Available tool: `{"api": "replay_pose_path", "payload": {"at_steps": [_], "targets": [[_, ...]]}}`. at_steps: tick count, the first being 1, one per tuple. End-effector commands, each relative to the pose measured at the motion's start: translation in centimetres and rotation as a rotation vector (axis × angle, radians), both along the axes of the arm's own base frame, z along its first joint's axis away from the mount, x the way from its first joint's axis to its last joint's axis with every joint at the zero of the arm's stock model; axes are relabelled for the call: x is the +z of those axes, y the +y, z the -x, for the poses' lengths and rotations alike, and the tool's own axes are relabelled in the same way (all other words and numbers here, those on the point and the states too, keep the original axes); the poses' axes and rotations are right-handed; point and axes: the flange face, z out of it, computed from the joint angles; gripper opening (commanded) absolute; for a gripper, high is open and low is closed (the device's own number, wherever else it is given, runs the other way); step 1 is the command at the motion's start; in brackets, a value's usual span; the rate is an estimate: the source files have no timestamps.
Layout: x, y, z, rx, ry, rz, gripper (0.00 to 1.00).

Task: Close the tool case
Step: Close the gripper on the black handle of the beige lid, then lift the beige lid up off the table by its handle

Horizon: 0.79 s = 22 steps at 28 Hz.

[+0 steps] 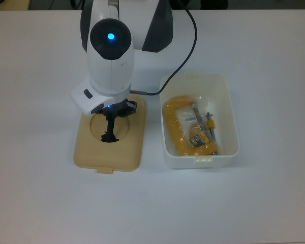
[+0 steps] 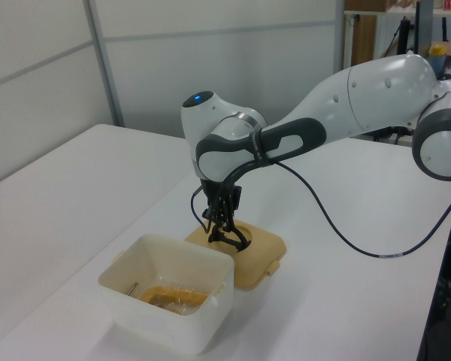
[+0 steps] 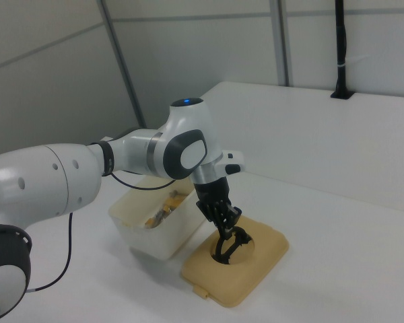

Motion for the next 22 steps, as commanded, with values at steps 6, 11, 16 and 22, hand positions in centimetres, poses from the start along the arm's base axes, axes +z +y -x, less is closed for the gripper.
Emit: {"api": "replay_pose_path", "payload": {"at_steps": [6, 11, 16, 22], "targets": [[2.0, -1.1, 0.1, -0.022, -0.038, 0.026, 0.0], [4.4, -2.3, 0.6, -0.019, -0.039, 0.02, 0.0], [8.0, -3.6, 1.7, -0.012, -0.005, 0.019, 0.0], [12.4, -3.8, 3.6, -0.024, -0.008, 0.012, 0.0]]}}
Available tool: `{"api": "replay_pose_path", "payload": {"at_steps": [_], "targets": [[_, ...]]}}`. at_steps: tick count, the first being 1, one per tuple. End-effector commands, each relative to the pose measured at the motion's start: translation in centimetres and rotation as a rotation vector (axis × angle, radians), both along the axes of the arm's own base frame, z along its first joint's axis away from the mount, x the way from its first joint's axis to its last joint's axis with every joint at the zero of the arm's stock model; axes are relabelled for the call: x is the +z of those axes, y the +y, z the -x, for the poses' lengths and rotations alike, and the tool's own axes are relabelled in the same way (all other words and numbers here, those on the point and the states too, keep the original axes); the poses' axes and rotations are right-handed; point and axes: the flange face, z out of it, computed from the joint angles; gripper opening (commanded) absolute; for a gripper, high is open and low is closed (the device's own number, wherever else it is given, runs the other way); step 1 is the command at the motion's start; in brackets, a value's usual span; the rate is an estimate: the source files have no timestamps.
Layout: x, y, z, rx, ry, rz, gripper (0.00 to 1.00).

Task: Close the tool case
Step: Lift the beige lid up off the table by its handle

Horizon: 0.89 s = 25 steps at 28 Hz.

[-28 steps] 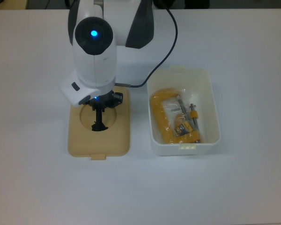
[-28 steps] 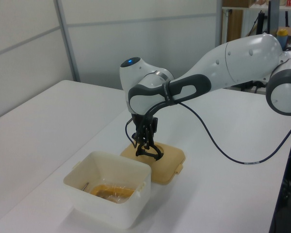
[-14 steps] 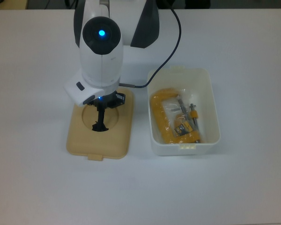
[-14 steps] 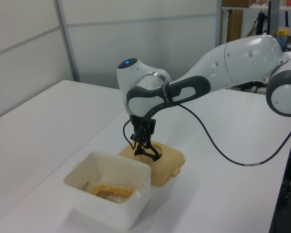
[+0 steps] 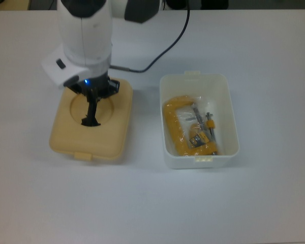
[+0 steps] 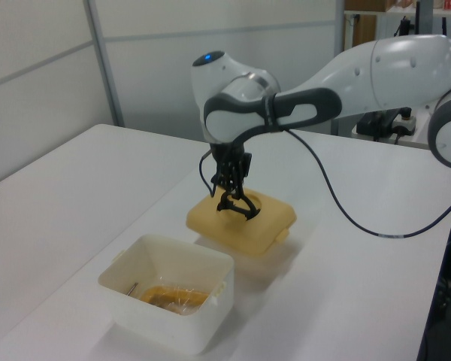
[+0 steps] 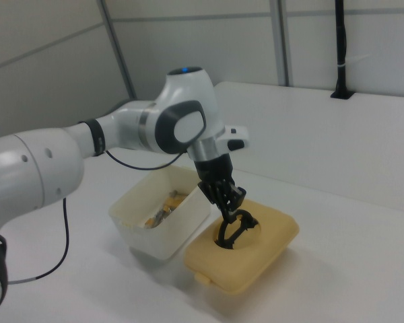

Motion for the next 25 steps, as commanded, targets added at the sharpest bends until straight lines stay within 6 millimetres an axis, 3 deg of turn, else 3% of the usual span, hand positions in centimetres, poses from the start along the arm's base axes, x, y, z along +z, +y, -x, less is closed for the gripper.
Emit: {"api": "replay_pose_path", "payload": {"at_steps": [1, 4, 11, 17, 19, 25], "targets": [[4.2, 0.0, 2.3, 0.009, 0.007, -0.012, 0.0], [6.6, 0.3, 2.9, 0.006, -0.022, -0.034, 0.0], [9.0, 1.7, 3.3, 0.006, -0.028, -0.053, 0.0], [9.1, 3.1, 3.4, -0.036, -0.032, -0.07, 0.0], [8.8, 5.6, 3.4, -0.02, -0.03, -0.067, 0.0], [8.0, 8.9, 3.4, -0.034, -0.028, -0.063, 0.0]]}}
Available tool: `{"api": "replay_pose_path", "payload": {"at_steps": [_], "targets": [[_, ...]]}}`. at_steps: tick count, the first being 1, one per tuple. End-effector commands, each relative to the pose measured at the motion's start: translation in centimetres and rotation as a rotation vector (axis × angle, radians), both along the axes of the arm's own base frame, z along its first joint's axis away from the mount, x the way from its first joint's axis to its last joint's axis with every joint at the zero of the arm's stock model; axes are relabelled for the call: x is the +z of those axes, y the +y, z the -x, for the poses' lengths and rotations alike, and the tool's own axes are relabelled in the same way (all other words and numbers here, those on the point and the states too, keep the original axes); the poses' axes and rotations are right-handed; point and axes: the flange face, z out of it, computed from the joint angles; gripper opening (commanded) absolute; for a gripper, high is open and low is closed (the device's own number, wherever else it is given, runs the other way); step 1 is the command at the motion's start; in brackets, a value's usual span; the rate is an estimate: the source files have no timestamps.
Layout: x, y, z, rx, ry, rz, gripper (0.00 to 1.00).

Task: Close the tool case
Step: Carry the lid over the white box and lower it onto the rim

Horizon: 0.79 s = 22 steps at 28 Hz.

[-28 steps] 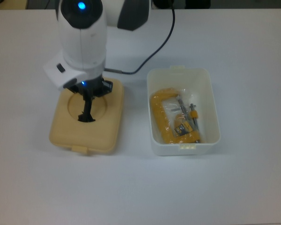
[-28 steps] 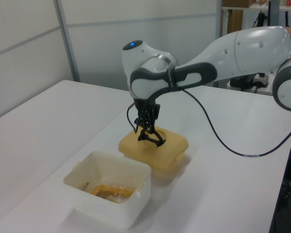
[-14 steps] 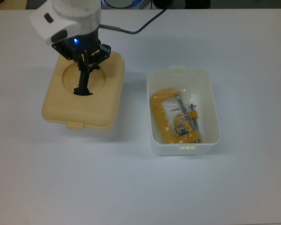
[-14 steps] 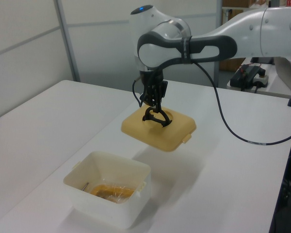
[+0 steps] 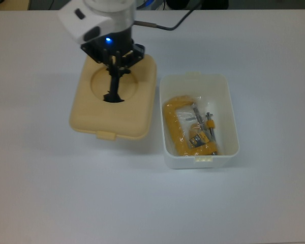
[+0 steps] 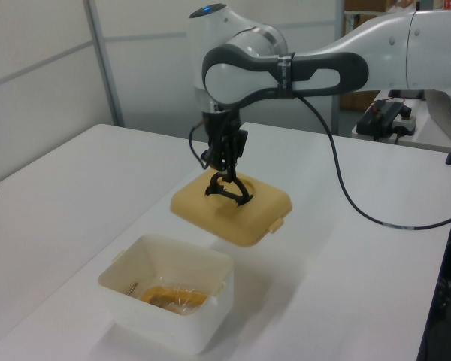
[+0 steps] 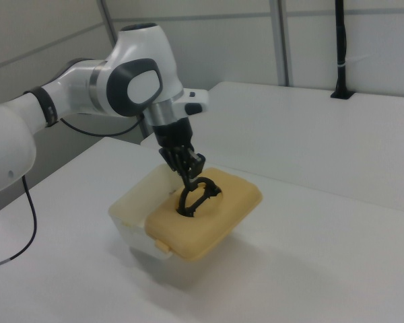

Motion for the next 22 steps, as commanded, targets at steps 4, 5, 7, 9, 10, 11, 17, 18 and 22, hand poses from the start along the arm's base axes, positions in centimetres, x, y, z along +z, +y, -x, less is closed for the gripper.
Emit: {"api": "replay_pose_path", "payload": {"at_steps": [4, 5, 7, 9, 10, 11, 17, 18, 22], "targets": [[0.1, 5.2, 0.7, -0.021, 0.003, -0.001, 0.0], [0.1, 5.6, 0.8, -0.019, 0.003, -0.001, 0.0], [0.0, 7.2, 1.0, -0.007, 0.003, 0.002, 0.0], [-0.1, 8.0, 1.1, -0.003, 0.002, 0.003, 0.0], [-0.2, 8.7, 1.2, 0.0, 0.0, 0.007, 0.0], [-0.2, 9.3, 1.3, 0.004, -0.002, 0.008, 0.0], [-0.2, 11.8, 1.7, 0.016, -0.016, 0.017, 0.0], [-0.3, 12.1, 1.6, 0.017, -0.023, 0.02, 0.0], [-1.2, 13.5, 1.2, 0.02, -0.037, 0.033, 0.0]]}}
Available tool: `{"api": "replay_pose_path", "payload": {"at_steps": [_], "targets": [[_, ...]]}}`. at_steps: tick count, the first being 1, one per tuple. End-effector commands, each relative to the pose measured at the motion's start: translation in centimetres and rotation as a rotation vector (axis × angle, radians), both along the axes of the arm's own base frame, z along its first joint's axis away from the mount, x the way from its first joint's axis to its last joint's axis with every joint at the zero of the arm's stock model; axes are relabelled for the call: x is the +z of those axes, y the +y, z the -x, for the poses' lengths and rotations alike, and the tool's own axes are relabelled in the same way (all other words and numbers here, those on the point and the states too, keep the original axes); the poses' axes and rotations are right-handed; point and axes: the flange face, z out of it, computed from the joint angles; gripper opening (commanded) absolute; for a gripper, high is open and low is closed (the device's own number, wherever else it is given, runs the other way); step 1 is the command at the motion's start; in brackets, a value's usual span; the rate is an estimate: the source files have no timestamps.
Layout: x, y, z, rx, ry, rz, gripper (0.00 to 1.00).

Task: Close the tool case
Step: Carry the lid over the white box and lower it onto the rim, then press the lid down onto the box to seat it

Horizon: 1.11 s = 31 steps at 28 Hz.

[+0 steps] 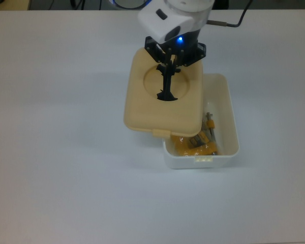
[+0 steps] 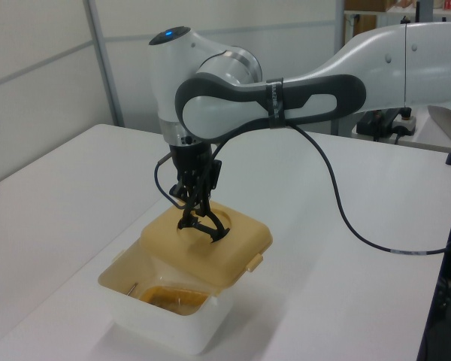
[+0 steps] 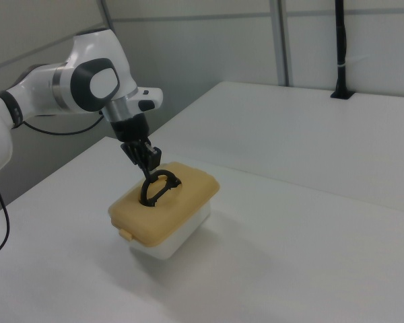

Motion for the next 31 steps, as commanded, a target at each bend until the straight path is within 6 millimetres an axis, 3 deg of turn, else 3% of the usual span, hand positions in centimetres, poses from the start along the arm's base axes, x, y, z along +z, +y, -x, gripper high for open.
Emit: {"api": "replay_pose_path", "payload": {"at_steps": [1, 6, 14, 22, 31], "targets": [[-0.8, 1.5, -0.8, -0.01, -0.033, 0.018, 0.0], [-1.9, 2.4, -2.2, 0.01, -0.1, -0.003, 0.0], [-1.7, 2.9, -3.2, 0.05, -0.155, -0.005, 0.0], [-0.3, 3.7, -2.7, 0.083, -0.157, -0.009, 0.0], [-0.6, 3.9, -2.7, 0.117, -0.148, -0.006, 0.0]]}}
